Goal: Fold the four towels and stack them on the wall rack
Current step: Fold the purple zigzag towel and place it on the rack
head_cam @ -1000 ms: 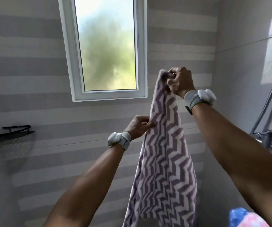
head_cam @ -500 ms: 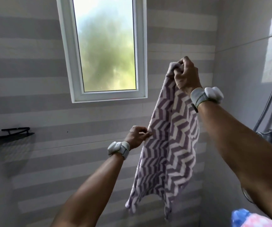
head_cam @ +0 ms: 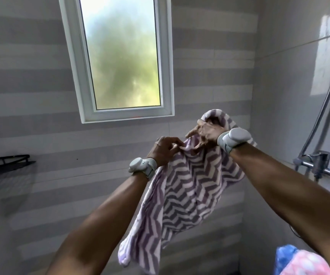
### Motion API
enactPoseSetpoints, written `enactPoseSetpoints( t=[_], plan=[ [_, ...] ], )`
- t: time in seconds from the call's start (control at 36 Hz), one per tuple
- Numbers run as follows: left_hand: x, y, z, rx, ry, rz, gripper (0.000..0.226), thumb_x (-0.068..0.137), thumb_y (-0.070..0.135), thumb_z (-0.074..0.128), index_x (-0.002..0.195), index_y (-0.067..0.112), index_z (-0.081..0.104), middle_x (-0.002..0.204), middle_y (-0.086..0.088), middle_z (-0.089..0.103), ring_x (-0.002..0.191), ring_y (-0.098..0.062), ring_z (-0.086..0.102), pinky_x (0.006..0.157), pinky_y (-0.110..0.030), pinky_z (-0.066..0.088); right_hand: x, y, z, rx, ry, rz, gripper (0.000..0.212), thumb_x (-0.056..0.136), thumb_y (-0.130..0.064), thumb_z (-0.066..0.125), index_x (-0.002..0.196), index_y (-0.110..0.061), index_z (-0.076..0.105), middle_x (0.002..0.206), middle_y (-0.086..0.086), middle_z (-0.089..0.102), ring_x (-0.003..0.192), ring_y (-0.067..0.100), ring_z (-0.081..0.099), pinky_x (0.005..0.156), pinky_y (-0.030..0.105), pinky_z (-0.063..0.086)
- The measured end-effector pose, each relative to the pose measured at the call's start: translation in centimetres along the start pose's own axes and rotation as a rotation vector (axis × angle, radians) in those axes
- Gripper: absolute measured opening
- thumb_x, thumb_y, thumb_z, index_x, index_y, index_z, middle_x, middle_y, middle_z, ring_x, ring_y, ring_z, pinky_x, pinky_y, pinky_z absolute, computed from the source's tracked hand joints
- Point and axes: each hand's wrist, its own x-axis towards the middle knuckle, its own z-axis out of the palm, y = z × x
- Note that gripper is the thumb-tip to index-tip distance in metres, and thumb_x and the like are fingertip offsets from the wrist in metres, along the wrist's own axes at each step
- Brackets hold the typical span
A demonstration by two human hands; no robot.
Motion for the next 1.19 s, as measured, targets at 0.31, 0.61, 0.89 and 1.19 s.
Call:
enactPoseSetpoints(
  t=[0.31,0.61,0.89,1.19],
  plan=[
    [-1.5,-0.2,0.3,-0.110,0.003,-0.143,0.017,0.080,0.023,0.078,0.091,0.015,0.068,0.066,0.015,0.053,0.051,0.001,0.047,0.058,-0.018,0.042,-0.1,-2.8,-2.4,-0.077,0.224,-0.012,0.018,0.086,-0.033,0.063,0.103,-0.027,0.066,0.113,0.006,0.054,0.119,0.032,0.046,0.100,0.045,0.028],
    [-0.1,2.2,0.3,-0.075,0.156,-0.442,0.022,0.078,0.042,0.067,0.070,0.024,0.059,0.070,0.009,0.064,0.069,-0.012,0.059,0.064,-0.022,0.040,0.0,-3.9,-5.5,-0.012,0.361,0.002,0.013,0.076,-0.031,0.059,0.066,-0.027,0.052,0.088,-0.001,0.047,0.108,0.035,0.048,0.096,0.048,0.030],
    [-3.3,1.5,3.0,0.065,-0.274,-0.326,0.015,0.082,0.026,0.071,0.088,0.014,0.079,0.083,-0.009,0.074,0.079,-0.022,0.068,0.071,-0.022,0.044,-0.8,-0.8,-7.8,-0.102,0.476,0.187,0.015,0.079,-0.035,0.056,0.083,-0.022,0.062,0.108,0.011,0.060,0.113,0.041,0.048,0.097,0.055,0.029],
    [-5.1,3.2,7.2,-0.009,-0.214,-0.413,0.087,0.063,0.087,0.058,0.117,0.021,0.046,0.105,0.004,0.046,0.100,-0.019,0.052,0.094,-0.041,0.047,-0.6,-0.1,-8.6,-0.045,0.623,0.226,0.014,0.079,-0.036,0.054,0.073,-0.024,0.051,0.103,0.011,0.062,0.110,0.041,0.051,0.099,0.056,0.029]
  ],
)
